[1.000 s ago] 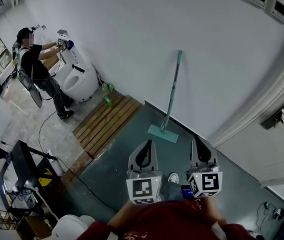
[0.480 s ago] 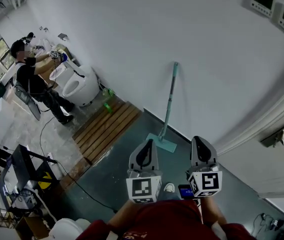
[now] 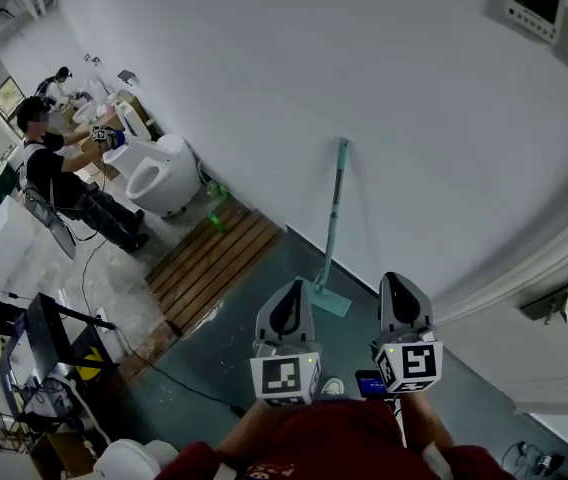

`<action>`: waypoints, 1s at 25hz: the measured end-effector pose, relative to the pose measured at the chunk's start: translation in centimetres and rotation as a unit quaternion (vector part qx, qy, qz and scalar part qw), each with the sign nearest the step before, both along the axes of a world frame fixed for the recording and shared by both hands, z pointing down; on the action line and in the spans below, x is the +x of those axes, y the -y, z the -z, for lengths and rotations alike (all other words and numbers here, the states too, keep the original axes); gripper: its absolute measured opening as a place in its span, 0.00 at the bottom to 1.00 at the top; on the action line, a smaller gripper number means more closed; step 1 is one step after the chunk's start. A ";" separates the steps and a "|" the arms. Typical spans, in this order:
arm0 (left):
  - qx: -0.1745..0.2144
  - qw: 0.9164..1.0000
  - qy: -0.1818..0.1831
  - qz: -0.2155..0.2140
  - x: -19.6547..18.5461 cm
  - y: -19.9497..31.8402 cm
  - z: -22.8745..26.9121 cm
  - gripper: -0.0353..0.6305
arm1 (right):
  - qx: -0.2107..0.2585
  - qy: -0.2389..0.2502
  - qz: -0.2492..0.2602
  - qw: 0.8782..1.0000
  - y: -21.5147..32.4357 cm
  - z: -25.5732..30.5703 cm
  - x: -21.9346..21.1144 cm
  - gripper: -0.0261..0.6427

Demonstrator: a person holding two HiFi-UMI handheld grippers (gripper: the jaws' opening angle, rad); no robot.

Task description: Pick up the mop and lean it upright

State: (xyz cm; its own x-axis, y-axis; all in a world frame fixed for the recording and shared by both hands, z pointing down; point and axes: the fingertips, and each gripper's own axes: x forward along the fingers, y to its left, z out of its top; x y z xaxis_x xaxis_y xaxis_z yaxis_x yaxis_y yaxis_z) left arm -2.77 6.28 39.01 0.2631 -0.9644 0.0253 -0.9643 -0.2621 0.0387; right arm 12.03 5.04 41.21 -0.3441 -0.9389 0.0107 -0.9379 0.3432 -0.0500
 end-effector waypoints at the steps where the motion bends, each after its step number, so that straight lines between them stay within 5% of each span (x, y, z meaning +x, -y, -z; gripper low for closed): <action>1: -0.003 1.000 0.000 0.000 0.2 0.3 -0.2 0.07 | -0.002 0.002 -0.001 1.000 0.3 -0.1 0.2 0.07; 15: -0.005 1.000 0.001 -0.024 -2.7 10.3 -1.2 0.07 | -0.008 -0.011 -0.019 1.000 9.6 -0.9 -3.0 0.07; 25: -0.008 0.996 -0.021 -0.083 -6.2 20.5 0.2 0.07 | 0.008 -0.040 -0.054 0.998 18.5 1.6 -7.9 0.07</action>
State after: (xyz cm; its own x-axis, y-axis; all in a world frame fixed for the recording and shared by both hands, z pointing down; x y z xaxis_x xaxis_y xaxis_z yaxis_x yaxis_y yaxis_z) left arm -8.96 -14.22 38.82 0.4205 -0.9069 0.0268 -0.9050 -0.4172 0.0829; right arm 4.13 -13.44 39.59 -0.2386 -0.9709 0.0183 -0.9705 0.2391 0.0305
